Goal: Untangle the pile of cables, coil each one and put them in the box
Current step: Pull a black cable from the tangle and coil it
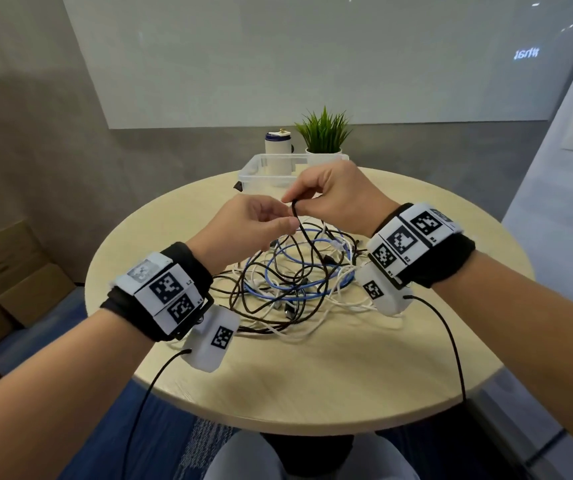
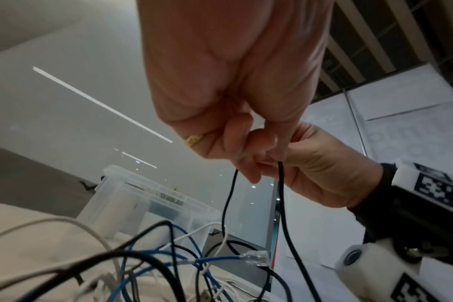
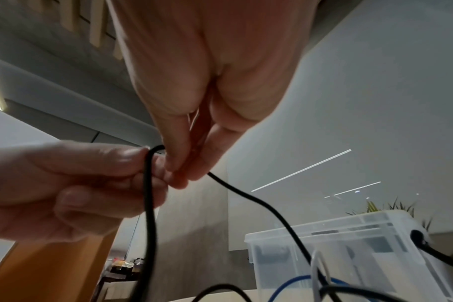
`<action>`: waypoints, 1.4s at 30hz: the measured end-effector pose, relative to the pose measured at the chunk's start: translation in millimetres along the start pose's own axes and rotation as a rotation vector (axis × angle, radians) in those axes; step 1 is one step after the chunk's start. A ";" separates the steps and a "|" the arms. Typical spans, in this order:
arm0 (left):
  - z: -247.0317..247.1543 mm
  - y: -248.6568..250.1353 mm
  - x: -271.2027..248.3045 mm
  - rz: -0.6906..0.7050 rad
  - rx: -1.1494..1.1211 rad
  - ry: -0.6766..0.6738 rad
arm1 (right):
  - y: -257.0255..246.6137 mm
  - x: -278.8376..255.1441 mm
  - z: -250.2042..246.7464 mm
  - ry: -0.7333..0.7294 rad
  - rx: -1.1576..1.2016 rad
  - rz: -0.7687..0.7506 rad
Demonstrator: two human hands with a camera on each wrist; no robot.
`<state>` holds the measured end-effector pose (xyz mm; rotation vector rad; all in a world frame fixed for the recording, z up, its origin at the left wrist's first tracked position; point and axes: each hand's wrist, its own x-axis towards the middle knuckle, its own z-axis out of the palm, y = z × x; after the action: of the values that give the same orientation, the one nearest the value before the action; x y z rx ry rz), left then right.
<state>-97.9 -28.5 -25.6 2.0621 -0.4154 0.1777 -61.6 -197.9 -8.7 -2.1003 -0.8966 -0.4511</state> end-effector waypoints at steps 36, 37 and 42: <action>-20.3 -11.5 10.1 0.299 -0.594 0.567 | 51.4 -15.2 -5.2 -0.172 -0.310 0.650; -21.1 -12.2 10.9 0.305 -0.606 0.591 | 51.2 -15.0 -5.2 -0.183 -0.326 0.642; -24.6 -13.6 10.6 0.252 -0.492 0.620 | 49.9 -14.7 -3.1 -0.068 -0.272 0.612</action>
<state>-82.0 -3.4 -21.2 1.3757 -0.2899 0.7633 -35.5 -228.7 -41.6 -2.5082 -0.1970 -0.1812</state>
